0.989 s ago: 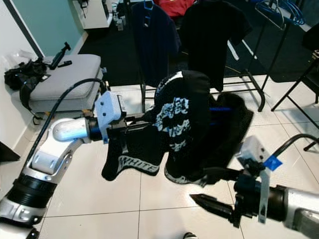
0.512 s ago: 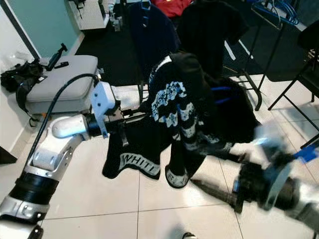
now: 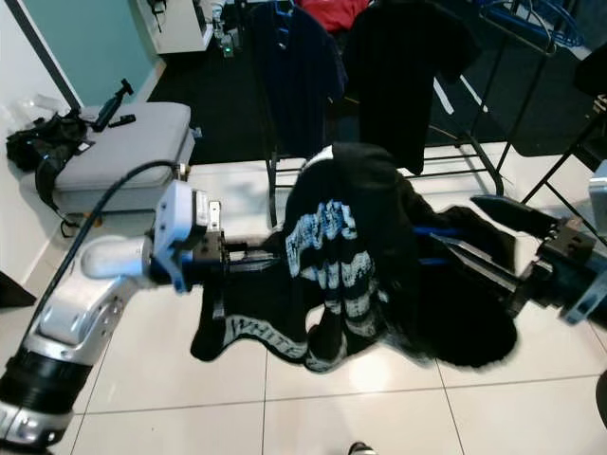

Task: Hang hanger

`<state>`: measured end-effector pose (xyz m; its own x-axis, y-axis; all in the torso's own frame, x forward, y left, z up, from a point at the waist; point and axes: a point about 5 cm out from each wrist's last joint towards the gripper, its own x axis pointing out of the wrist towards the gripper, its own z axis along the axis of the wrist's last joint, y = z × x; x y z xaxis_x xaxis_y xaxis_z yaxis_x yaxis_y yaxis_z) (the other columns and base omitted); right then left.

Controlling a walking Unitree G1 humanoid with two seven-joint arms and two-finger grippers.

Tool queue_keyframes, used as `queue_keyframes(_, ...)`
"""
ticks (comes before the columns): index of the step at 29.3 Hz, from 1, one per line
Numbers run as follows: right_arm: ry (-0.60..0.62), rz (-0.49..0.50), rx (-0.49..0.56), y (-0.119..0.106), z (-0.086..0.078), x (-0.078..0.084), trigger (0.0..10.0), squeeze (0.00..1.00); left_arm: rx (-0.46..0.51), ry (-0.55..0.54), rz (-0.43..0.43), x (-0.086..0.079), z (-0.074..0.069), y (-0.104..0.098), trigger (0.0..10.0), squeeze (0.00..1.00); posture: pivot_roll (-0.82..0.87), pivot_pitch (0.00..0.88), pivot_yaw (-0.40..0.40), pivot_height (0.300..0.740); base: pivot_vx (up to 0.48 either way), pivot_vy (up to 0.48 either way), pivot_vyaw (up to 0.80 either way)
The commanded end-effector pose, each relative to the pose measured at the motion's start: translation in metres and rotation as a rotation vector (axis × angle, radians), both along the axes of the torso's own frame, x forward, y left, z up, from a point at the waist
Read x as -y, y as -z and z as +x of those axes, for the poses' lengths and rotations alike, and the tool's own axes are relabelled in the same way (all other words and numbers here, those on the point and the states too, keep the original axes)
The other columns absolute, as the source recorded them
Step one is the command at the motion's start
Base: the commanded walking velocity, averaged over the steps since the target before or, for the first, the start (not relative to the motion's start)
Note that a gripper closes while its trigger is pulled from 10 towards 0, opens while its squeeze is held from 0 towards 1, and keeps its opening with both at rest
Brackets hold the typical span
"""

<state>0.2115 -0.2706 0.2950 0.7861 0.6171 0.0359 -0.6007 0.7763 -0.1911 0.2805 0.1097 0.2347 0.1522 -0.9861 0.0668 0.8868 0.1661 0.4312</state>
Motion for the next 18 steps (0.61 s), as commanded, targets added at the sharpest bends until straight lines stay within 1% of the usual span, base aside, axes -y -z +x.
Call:
queue_keyframes(1, 0.020, -0.036, 0.021, -0.002, 0.002, 0.000, 10.0, 0.00, 0.013, 0.042, -0.013, 0.001, -0.006, -0.004, 10.0, 0.00, -0.10, 0.164, 0.047, 0.740, 0.000, 0.000, 0.00)
queue_keyframes(4, 0.039, -0.064, 0.044, -0.002, 0.012, -0.004, 10.0, 0.00, 0.007, 0.079, -0.021, 0.008, -0.011, -0.005, 10.0, 0.00, -0.10, 0.163, 0.045, 0.740, 0.000, 0.000, 0.00)
queue_keyframes(7, 0.034, -0.066, 0.044, -0.002, 0.013, -0.006, 10.0, 0.00, 0.007, 0.083, -0.022, 0.009, -0.012, -0.005, 10.0, 0.00, -0.10, 0.163, 0.045, 0.740, 0.000, 0.000, 0.00)
queue_keyframes(9, -0.045, -0.051, 0.040, 0.001, 0.012, -0.019, 10.0, 0.00, 0.005, 0.090, -0.027, 0.013, -0.013, -0.004, 10.0, 0.00, -0.09, 0.162, 0.043, 0.740, 0.000, 0.000, 0.00)
queue_keyframes(10, -0.045, -0.051, 0.040, 0.001, 0.012, -0.019, 10.0, 0.00, 0.005, 0.090, -0.027, 0.013, -0.013, -0.004, 10.0, 0.00, -0.09, 0.162, 0.043, 0.740, 0.000, 0.000, 0.00)
queue_keyframes(12, -0.101, -0.024, 0.051, -0.001, 0.011, -0.026, 10.0, 0.00, 0.005, 0.078, -0.025, 0.015, -0.013, -0.002, 10.0, 0.00, -0.09, 0.161, 0.042, 0.740, 0.000, 0.000, 0.00)
queue_keyframes(15, -0.123, -0.009, 0.056, -0.003, 0.010, -0.028, 10.0, 0.00, 0.007, 0.063, -0.022, 0.015, -0.012, -0.001, 10.0, 0.00, -0.09, 0.160, 0.042, 0.740, 0.000, 0.000, 0.00)
queue_keyframes(18, -0.213, 0.020, 0.040, -0.005, 0.002, -0.033, 10.0, 0.00, 0.018, -0.004, -0.023, 0.015, -0.004, 0.000, 10.0, 0.00, -0.09, 0.157, 0.042, 0.740, 0.000, 0.000, 0.00)
